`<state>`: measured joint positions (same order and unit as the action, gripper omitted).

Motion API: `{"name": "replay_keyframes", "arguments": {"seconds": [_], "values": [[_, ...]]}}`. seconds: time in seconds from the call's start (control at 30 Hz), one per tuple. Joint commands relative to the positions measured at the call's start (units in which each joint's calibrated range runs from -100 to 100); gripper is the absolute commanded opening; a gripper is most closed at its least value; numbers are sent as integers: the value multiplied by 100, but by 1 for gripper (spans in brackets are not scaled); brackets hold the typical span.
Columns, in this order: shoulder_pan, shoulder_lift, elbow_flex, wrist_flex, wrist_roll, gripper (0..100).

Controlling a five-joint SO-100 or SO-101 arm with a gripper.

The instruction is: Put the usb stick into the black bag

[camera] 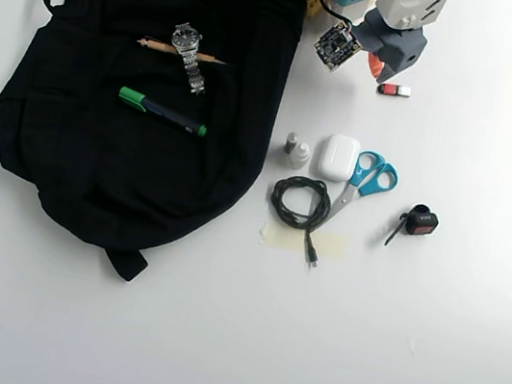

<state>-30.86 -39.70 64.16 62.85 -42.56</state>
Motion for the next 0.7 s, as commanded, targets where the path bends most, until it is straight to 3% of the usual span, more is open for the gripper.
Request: {"name": "replay_keyframes", "arguments": {"seconds": [0.0,0.1,0.27,0.47,0.67], "values": [[-85,-121,-253,-316,1089,2],[-115,-121,-271,-746,1975,2],[-377,-113,-109,-1737,2668,2],[-736,-121,277,-2762,4424,2],[-1177,-130,412,-2788,5012,2]]}}
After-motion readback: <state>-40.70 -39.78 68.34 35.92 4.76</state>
